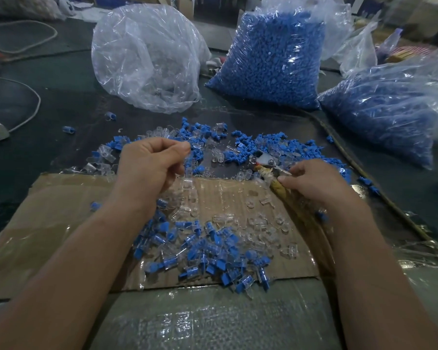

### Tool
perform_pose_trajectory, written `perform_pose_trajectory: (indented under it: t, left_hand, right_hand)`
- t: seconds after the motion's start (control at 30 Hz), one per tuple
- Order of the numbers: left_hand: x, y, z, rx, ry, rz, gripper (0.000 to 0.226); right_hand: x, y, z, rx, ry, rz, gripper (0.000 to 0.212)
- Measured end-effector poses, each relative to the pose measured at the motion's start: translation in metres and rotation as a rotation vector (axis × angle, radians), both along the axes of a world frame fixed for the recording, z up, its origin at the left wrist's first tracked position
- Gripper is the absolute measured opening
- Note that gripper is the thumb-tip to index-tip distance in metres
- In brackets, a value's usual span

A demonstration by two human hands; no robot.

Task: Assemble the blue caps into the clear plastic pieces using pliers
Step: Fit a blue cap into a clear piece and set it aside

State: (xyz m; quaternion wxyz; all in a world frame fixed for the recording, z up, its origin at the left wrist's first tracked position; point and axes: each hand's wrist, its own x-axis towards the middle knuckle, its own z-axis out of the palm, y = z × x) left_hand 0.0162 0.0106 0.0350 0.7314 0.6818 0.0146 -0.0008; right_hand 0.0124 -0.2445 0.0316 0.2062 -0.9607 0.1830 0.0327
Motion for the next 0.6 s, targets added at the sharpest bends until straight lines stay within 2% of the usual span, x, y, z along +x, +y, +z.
perform_pose_trajectory:
  t: [0.1,0.17,0.27,0.37,0.4,0.5,0.6]
  left_hand:
    - [0.001,0.000,-0.002,0.053,-0.007,0.004,0.013]
    - [0.001,-0.001,-0.005,0.165,-0.062,-0.002,0.013]
    - [0.000,-0.001,-0.011,0.545,-0.231,-0.007,0.018]
    - [-0.001,-0.004,-0.015,0.849,-0.288,-0.018,0.005]
    - [-0.001,-0.006,-0.017,0.932,-0.299,-0.011,0.010]
    - [0.000,-0.010,-0.022,1.082,-0.331,-0.028,0.022]
    - [0.000,-0.010,-0.022,1.163,-0.336,-0.055,0.023]
  right_hand:
    - [0.001,0.000,-0.001,-0.043,0.005,0.003,0.027]
    - [0.000,0.001,-0.002,-0.058,0.005,0.004,0.029]
    - [0.000,0.001,-0.002,-0.062,-0.001,0.001,0.031]
    - [0.000,0.002,-0.001,-0.071,0.001,0.007,0.029]
    - [-0.001,0.002,0.000,-0.071,-0.009,0.005,0.028]
    - [-0.001,0.003,0.002,-0.060,-0.122,-0.011,0.023]
    - [0.000,0.007,0.002,-0.045,-0.292,-0.013,0.023]
